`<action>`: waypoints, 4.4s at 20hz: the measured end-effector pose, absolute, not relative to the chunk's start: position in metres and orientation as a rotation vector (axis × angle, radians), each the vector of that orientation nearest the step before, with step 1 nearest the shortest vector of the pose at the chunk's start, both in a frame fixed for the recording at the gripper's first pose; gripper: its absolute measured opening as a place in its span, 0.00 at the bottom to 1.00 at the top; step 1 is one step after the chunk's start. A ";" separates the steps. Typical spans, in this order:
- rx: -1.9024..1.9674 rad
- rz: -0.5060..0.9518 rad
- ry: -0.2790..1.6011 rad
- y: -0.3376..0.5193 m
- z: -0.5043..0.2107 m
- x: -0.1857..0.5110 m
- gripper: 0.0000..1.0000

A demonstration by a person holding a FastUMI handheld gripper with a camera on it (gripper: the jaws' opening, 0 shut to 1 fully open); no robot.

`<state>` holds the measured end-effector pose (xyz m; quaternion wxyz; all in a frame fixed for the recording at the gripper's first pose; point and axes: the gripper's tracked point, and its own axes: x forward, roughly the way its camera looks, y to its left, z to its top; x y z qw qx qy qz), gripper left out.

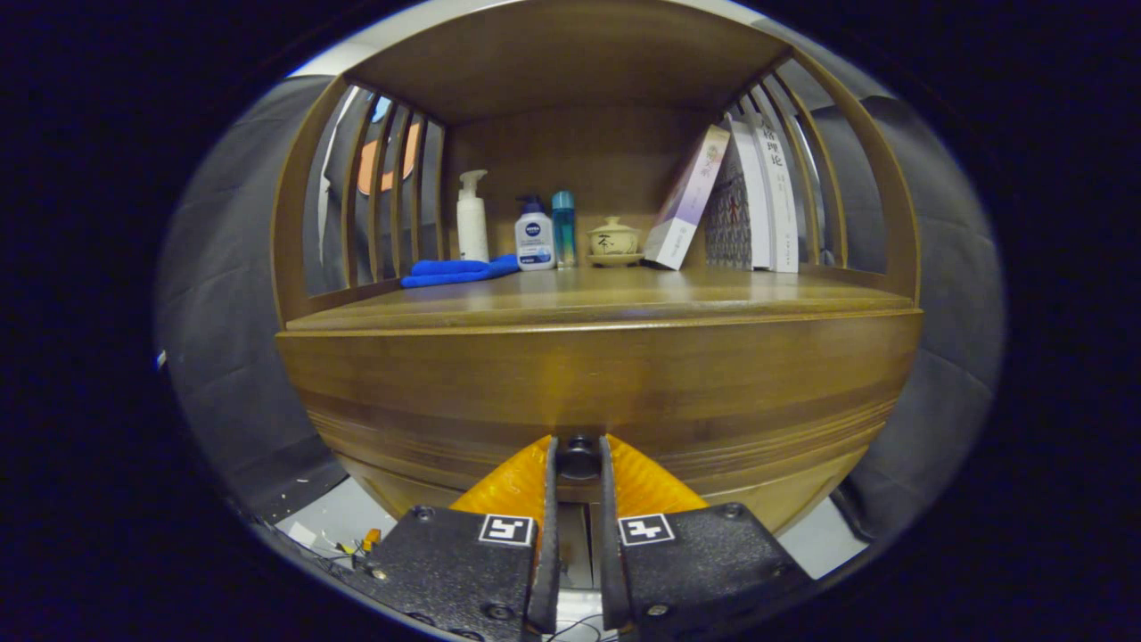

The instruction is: Pull open the drawer, take out the items inside it, and place them on the countertop above the cabinet.

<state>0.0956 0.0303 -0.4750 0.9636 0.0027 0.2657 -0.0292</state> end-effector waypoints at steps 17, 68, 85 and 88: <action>0.002 -0.051 0.576 0.035 -0.457 0.017 0.19; -0.104 0.199 1.007 0.064 -0.390 0.028 0.81; -0.082 0.124 1.302 0.057 -0.464 0.054 0.39; -0.083 0.131 1.288 0.058 -0.463 0.054 0.22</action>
